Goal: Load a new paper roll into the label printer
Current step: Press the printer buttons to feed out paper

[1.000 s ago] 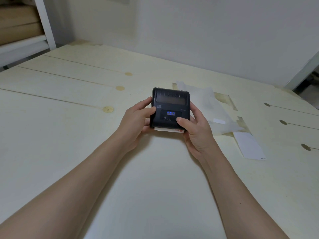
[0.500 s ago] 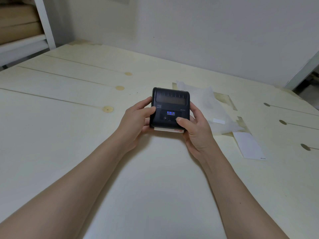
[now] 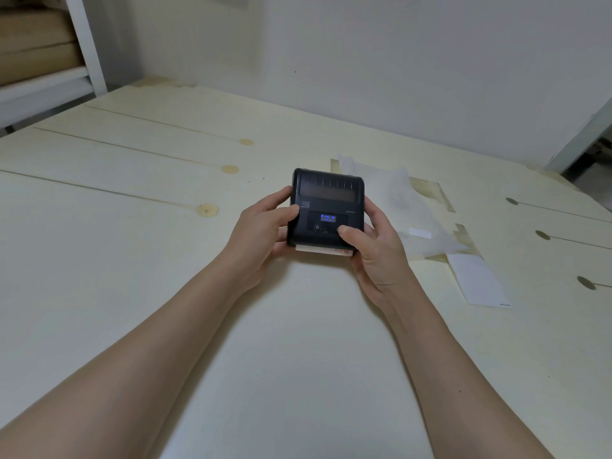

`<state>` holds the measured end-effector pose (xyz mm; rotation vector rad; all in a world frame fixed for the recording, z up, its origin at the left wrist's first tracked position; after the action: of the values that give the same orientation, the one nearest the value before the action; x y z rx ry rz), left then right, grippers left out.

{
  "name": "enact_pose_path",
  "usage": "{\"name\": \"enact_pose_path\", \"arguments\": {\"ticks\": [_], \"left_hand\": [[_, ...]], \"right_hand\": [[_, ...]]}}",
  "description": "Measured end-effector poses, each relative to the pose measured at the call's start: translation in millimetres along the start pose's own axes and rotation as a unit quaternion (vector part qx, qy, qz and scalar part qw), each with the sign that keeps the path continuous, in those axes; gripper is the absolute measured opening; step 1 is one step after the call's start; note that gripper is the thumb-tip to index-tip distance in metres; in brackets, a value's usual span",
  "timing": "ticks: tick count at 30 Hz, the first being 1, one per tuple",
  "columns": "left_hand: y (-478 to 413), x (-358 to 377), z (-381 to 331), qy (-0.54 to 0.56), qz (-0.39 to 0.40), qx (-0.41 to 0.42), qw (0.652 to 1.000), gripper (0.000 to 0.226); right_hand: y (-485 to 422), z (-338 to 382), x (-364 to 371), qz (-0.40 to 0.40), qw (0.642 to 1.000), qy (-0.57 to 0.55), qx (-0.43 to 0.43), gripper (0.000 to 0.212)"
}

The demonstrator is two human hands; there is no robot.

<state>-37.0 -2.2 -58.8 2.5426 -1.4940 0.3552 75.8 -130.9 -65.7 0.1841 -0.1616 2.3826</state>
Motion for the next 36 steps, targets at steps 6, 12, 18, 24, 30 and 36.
{"name": "enact_pose_path", "arguments": {"ticks": [6, 12, 18, 24, 30, 36], "left_hand": [[0, -1, 1, 0.011, 0.002, -0.004, 1.000, 0.046], [0, -1, 0, 0.015, 0.003, 0.002, 1.000, 0.042], [1, -4, -1, 0.054, -0.025, 0.022, 0.998, 0.044], [6, 0, -9, 0.070, -0.032, 0.048, 0.996, 0.032], [6, -1, -8, 0.073, -0.043, 0.041, 0.996, 0.034], [6, 0, -8, 0.076, -0.040, 0.044, 0.995, 0.034]], "right_hand": [[3, 3, 7, 0.012, 0.999, -0.047, 0.009, 0.048], [8, 10, 11, 0.004, 0.998, -0.063, 0.020, 0.052], [6, 12, 8, -0.005, 0.993, -0.115, 0.025, 0.060], [5, 12, 5, -0.017, 0.991, -0.131, 0.022, 0.063], [4, 11, 3, -0.026, 0.991, -0.128, 0.024, 0.063], [5, 12, 4, -0.031, 0.991, -0.129, 0.020, 0.063]]}}
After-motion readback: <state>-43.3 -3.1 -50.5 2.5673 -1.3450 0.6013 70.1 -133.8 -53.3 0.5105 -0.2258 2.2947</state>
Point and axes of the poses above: each hand's wrist, its own y-axis away from the middle knuckle, its own x-axis out of the palm, z = x × y, the point moved 5 cm from there along -y, towards the middle knuckle, and after that the axes turned 4 degrees about z, right-handed, at the moved point
